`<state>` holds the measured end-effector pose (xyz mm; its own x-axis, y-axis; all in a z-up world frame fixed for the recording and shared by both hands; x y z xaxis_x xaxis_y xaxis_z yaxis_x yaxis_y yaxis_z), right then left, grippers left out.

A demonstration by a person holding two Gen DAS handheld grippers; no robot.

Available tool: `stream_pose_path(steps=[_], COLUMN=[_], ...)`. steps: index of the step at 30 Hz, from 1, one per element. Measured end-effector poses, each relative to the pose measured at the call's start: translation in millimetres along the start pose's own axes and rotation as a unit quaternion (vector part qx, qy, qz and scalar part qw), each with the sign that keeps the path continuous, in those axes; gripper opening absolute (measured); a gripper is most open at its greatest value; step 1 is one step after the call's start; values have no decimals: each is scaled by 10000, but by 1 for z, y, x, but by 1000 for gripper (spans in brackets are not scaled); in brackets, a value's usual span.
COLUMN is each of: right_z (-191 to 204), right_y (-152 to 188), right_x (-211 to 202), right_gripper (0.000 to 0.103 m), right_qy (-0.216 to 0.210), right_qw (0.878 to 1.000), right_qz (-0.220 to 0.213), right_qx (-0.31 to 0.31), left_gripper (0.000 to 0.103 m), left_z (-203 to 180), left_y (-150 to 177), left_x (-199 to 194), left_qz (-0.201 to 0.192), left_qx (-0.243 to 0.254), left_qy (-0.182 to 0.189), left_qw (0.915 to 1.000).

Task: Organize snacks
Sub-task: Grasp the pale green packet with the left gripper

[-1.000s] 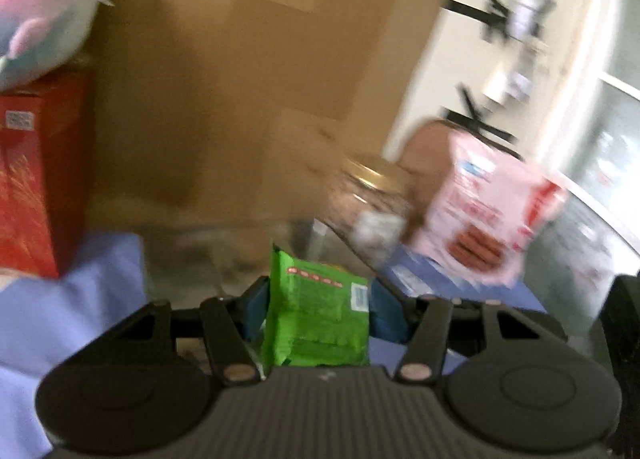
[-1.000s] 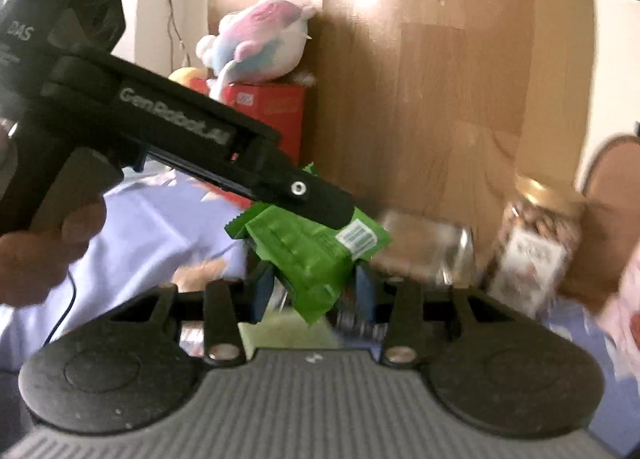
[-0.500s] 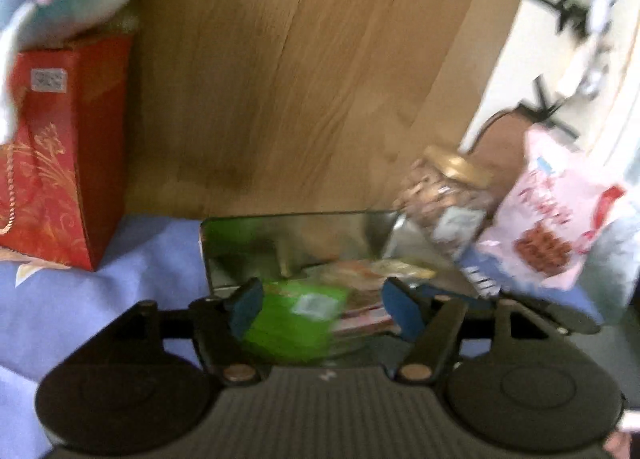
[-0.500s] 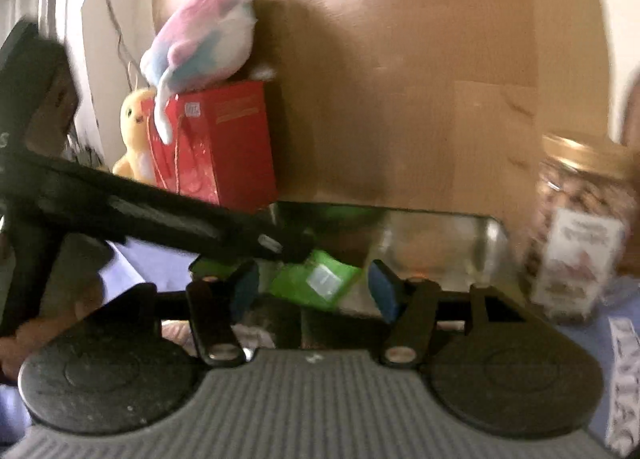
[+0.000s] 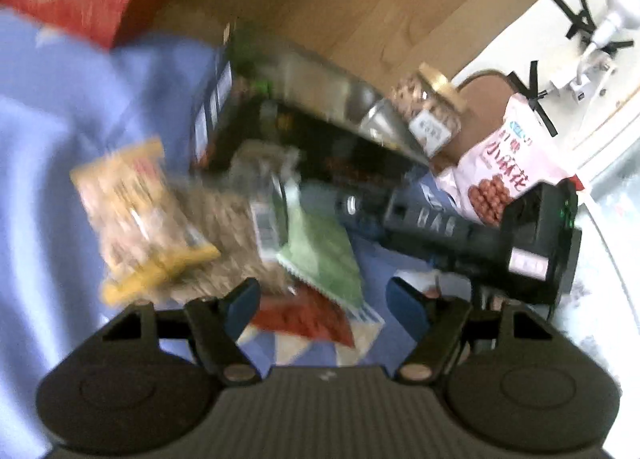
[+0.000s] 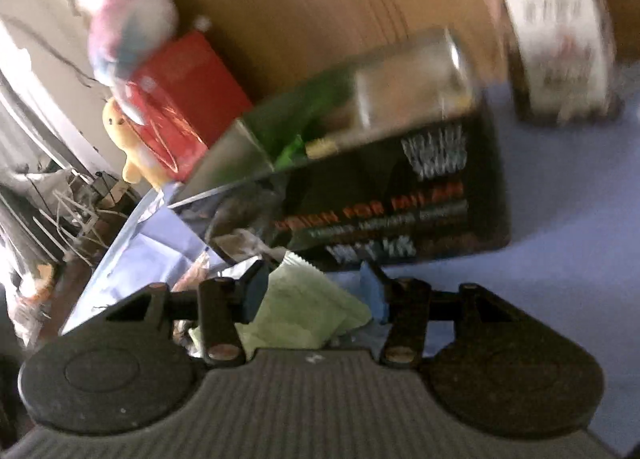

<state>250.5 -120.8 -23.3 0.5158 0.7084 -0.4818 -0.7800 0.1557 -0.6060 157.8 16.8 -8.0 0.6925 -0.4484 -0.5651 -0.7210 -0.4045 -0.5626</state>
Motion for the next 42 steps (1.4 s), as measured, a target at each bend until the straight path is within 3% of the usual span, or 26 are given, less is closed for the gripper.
stream_pose_path(steps=[2, 6, 12, 14, 18, 23, 30, 33, 35, 37, 42], right_z=[0, 22, 44, 47, 55, 72, 75, 78, 79, 83, 96], right_y=[4, 29, 70, 81, 96, 127, 145, 145, 145, 146, 139], right_x=[-6, -40, -98, -116, -132, -136, -108, -99, -97, -95, -104], right_gripper=[54, 54, 54, 55, 59, 67, 67, 67, 60, 36, 35], right_qy=[-265, -795, -1203, -1239, -719, -243, 355, 448, 457, 479, 503], right_qw=[9990, 9959, 9925, 9917, 9909, 9696, 9432, 9380, 9395, 9367, 9327], right_qz=[208, 429, 112, -35, -273, -208, -79, -160, -230, -263, -492], right_qx=[306, 85, -197, -336, -1109, -2426, -3302, -3433, -3388, -3460, -3539], left_gripper=[64, 61, 62, 68, 73, 73, 72, 69, 52, 47, 46], left_z=[0, 0, 2, -3, -6, 6, 8, 0, -7, -13, -26], left_y=[3, 7, 38, 45, 44, 38, 54, 58, 61, 66, 56], left_x=[5, -2, -24, -35, -66, -89, -59, -50, -45, -43, -55], left_qz=[-8, -43, 332, 382, 150, -20, 367, 278, 287, 404, 183], left_qx=[70, 361, 712, 911, 1241, 1059, 1021, 1319, 1488, 1550, 1753], left_qy=[-142, -346, -78, -16, -37, -177, -280, -357, -329, -159, -111], left_qw=[9999, 9987, 9969, 9951, 9921, 9942, 9937, 9902, 9879, 9870, 9843])
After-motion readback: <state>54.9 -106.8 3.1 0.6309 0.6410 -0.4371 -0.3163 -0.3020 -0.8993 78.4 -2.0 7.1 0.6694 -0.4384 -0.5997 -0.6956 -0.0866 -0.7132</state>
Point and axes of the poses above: each gripper's, at about its wrist camera, not at the fingertips, and x roughly the way its jaws point, z to its left, y to its underside, the point moved 6 cm from there along x, roughly the way its jaws point, and after that the axes turned 8 degrees about -z, right-handed, at the moved point
